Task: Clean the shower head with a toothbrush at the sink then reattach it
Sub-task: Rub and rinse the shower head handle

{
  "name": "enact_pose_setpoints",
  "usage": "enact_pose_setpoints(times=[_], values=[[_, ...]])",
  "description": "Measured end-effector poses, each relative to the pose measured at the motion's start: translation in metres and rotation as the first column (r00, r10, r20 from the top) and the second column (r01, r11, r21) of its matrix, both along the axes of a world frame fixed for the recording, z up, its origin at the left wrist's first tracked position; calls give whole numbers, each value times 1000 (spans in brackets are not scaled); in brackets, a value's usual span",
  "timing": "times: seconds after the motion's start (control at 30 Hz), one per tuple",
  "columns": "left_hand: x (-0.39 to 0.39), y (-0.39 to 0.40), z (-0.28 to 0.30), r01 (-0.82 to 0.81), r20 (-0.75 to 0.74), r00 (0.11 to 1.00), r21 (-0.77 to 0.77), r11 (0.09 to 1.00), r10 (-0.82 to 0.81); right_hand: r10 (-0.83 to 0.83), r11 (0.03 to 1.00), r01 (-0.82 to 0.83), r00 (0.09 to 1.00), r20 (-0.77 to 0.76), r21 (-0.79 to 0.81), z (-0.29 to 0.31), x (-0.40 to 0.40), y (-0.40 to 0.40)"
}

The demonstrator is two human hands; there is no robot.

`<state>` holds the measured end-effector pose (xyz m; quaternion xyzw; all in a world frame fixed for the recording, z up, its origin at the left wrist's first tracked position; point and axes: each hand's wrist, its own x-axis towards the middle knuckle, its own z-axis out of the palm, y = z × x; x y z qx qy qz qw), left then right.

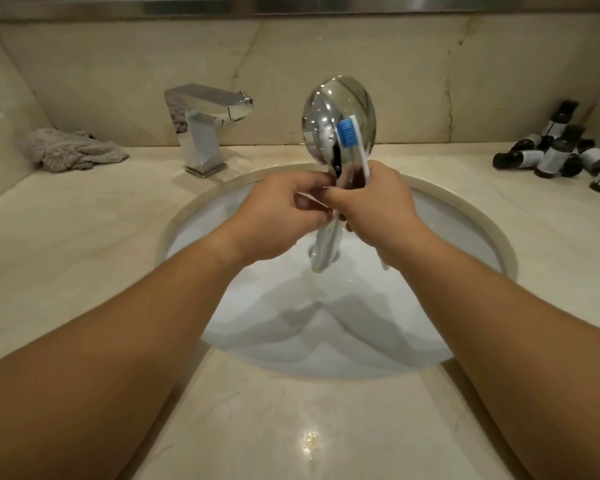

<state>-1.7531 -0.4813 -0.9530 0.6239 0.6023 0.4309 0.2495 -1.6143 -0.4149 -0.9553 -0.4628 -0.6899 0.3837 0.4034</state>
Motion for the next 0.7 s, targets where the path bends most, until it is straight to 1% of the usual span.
enact_pose_setpoints(times=[0.03, 0.07, 0.1, 0.17, 0.23, 0.27, 0.33, 0.4, 0.43, 0.5, 0.57, 0.6, 0.67, 0.7], values=[[-4, 0, -2, 8, -13, 1000, -48, 999, -9, -51, 999, 50, 996, 72, 11, -1, 3, 4], [-8, 2, -4, -29, -40, 999, -81, 996, 26, -79, 997, 77, 987, 138, 23, 0, 6, 8], [-13, 4, -6, -98, -70, 993, -106, 990, 90, -79, 997, 78, 984, 162, 12, -1, 10, 10], [-21, 10, -10, -217, -96, 974, -140, 966, 205, -37, 998, 44, 988, 152, -46, -3, 15, 12], [-25, 11, -13, -268, -98, 962, -161, 950, 255, -42, 999, 40, 959, 282, 14, -3, 16, 11], [-26, 11, -13, -280, -93, 959, -166, 945, 268, -56, 998, 47, 948, 313, 36, -3, 16, 12], [-28, 12, -14, -289, -96, 956, -169, 942, 277, -47, 999, 45, 960, 277, 15, -2, 13, 10], [-27, 12, -14, -294, -102, 955, -168, 941, 280, -49, 998, 35, 952, 303, 54, -1, 9, 9], [-26, 12, -14, -293, -102, 955, -166, 942, 279, -40, 998, 24, 956, 292, 56, -1, 9, 8], [-25, 12, -13, -297, -104, 954, -165, 940, 283, -12, 1000, 6, 966, 257, 23, -1, 7, 5], [-24, 12, -13, -301, -94, 953, -169, 939, 288, -25, 998, 4, 946, 323, 65, -2, 6, 5], [-24, 12, -13, -302, -95, 953, -169, 938, 289, -16, 999, 1, 950, 310, 48, -3, 6, 5], [-24, 12, -14, -307, -105, 951, -167, 937, 293, 10, 1000, -3, 971, 238, -30, -3, 5, 3], [-25, 12, -14, -308, -100, 950, -167, 937, 295, -2, 1000, 5, 966, 260, -11, -3, 5, 3]])
